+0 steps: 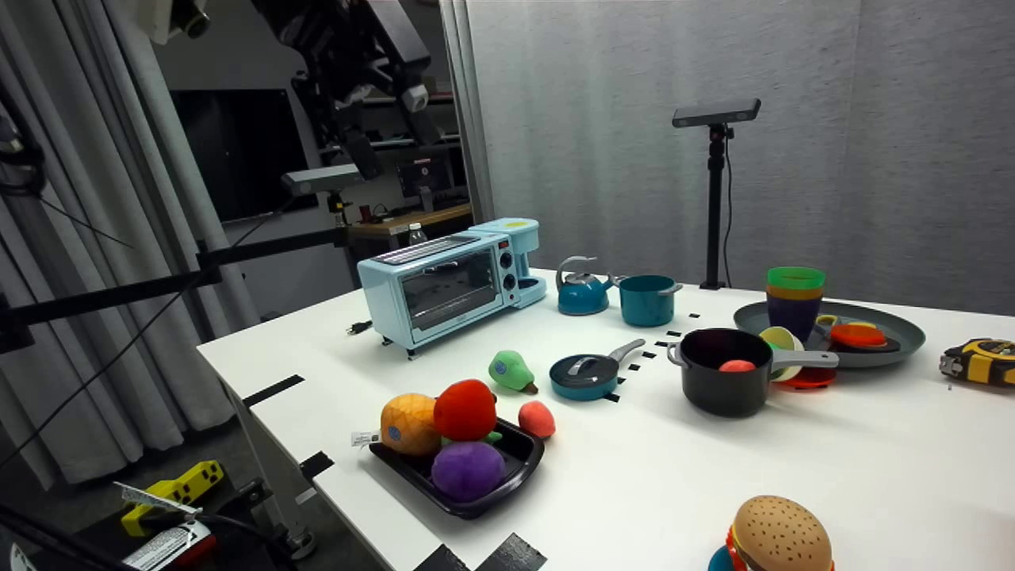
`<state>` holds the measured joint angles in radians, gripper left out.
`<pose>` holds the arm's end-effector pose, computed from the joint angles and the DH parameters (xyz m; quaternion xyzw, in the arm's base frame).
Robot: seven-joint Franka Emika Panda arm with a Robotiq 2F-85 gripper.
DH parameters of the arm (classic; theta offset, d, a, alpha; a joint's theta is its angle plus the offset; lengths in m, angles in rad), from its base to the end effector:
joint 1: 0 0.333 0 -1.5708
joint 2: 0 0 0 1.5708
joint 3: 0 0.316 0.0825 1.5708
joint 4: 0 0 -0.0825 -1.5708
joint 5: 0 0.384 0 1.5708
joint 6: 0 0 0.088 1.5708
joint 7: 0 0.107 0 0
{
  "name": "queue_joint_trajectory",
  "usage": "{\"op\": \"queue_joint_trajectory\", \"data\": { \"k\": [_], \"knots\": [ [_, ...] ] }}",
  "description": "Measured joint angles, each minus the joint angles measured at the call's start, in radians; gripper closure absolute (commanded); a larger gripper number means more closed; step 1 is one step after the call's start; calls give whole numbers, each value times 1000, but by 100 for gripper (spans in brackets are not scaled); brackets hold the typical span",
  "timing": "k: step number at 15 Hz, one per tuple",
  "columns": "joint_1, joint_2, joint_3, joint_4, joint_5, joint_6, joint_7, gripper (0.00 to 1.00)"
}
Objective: Put the black lid on top of the small black pot
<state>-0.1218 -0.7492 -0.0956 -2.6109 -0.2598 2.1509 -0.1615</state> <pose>0.3417 -0.0890 0.5115 0.9853 0.0352 0.1262 0.1093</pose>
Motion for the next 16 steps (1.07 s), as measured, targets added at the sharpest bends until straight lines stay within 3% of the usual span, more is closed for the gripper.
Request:
{"op": "queue_joint_trajectory", "data": {
  "k": [8, 16],
  "knots": [
    [48, 15, -19, 0, 81, -71, -45, 0],
    [132, 288, 5, 59, 186, 80, -26, 0]
  ]
}}
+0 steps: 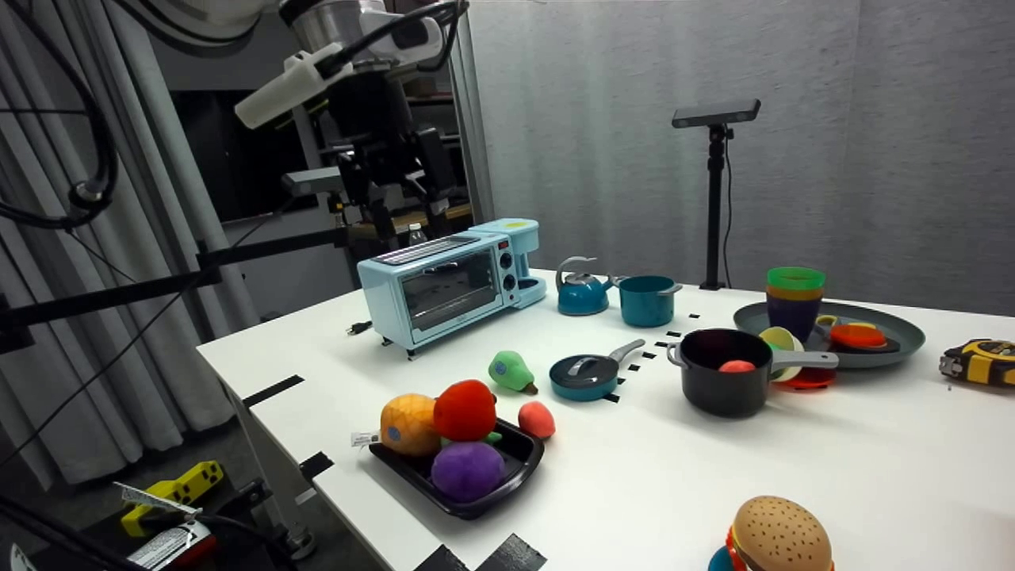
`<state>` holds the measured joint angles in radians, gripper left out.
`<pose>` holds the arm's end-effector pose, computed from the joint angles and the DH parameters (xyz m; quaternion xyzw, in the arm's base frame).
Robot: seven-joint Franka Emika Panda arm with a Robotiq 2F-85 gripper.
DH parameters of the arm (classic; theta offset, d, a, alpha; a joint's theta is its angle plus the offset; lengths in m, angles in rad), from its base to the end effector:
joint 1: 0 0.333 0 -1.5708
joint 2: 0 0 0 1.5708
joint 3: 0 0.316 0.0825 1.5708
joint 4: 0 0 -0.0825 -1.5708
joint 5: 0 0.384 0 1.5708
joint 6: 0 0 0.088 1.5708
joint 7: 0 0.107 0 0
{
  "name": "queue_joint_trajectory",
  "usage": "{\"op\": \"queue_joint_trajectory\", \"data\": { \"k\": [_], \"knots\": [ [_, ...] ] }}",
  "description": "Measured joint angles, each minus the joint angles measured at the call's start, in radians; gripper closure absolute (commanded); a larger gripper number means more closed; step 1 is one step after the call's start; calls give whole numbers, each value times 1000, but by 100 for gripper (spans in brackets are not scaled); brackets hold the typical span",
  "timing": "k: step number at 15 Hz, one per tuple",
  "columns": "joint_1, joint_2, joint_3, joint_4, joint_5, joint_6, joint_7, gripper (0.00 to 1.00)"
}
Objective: Put the black lid on top of the small black pot
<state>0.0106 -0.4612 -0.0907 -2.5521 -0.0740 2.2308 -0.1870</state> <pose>0.4083 -0.0355 0.4390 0.9945 0.0772 0.0675 0.0194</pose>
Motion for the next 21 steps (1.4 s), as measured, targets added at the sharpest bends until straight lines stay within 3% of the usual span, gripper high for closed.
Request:
{"op": "queue_joint_trajectory", "data": {
  "k": [15, 21],
  "knots": [
    [-4, 19, 4, 11, -1, -2, 20, 0],
    [-13, 163, 12, 51, -22, 93, 82, 0]
  ]
}}
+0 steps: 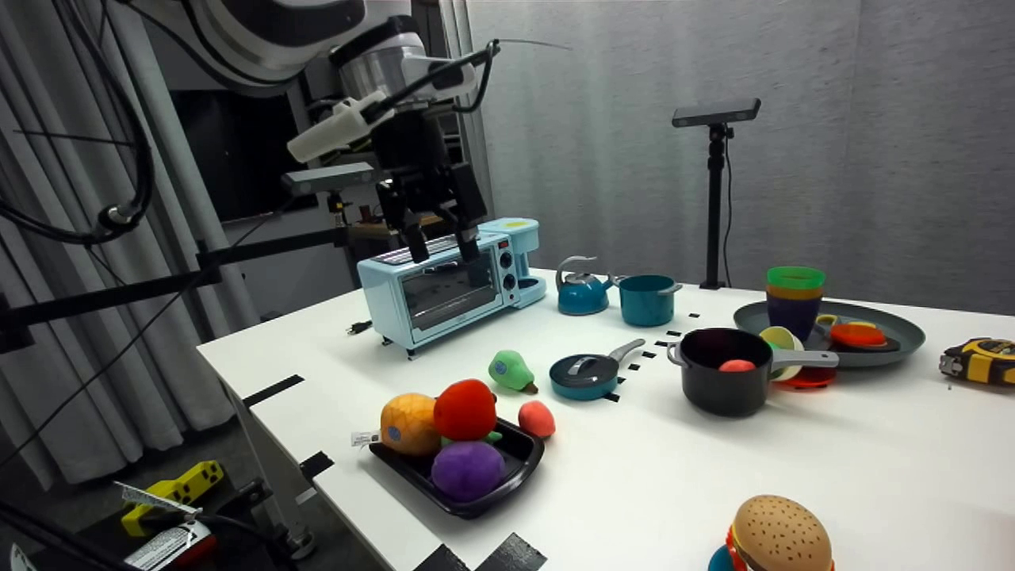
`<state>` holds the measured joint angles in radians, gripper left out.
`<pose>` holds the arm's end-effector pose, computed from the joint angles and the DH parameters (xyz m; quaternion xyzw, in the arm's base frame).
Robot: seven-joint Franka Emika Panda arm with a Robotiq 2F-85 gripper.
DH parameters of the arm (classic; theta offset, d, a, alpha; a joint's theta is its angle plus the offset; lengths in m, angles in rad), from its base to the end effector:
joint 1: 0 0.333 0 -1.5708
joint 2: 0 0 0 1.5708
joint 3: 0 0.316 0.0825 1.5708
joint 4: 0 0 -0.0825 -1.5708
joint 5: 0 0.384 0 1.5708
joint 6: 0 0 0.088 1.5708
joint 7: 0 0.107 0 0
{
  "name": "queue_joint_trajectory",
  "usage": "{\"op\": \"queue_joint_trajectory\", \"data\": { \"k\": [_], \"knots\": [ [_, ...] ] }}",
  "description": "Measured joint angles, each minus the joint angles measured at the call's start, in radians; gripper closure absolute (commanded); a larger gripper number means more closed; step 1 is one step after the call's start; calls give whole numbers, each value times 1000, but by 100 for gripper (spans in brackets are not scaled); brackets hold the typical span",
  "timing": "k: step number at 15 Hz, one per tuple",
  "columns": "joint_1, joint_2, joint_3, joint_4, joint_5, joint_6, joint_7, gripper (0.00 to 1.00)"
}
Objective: Put the black lid on top of the small black pot
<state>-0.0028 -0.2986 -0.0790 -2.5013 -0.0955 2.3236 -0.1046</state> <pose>0.4432 -0.0381 0.4030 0.9969 0.0429 0.0577 0.0305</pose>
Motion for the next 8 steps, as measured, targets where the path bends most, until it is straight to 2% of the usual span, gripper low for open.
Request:
{"op": "queue_joint_trajectory", "data": {
  "k": [8],
  "knots": [
    [-3, 188, 6, 108, -2, 59, 64, 0]
  ]
}}
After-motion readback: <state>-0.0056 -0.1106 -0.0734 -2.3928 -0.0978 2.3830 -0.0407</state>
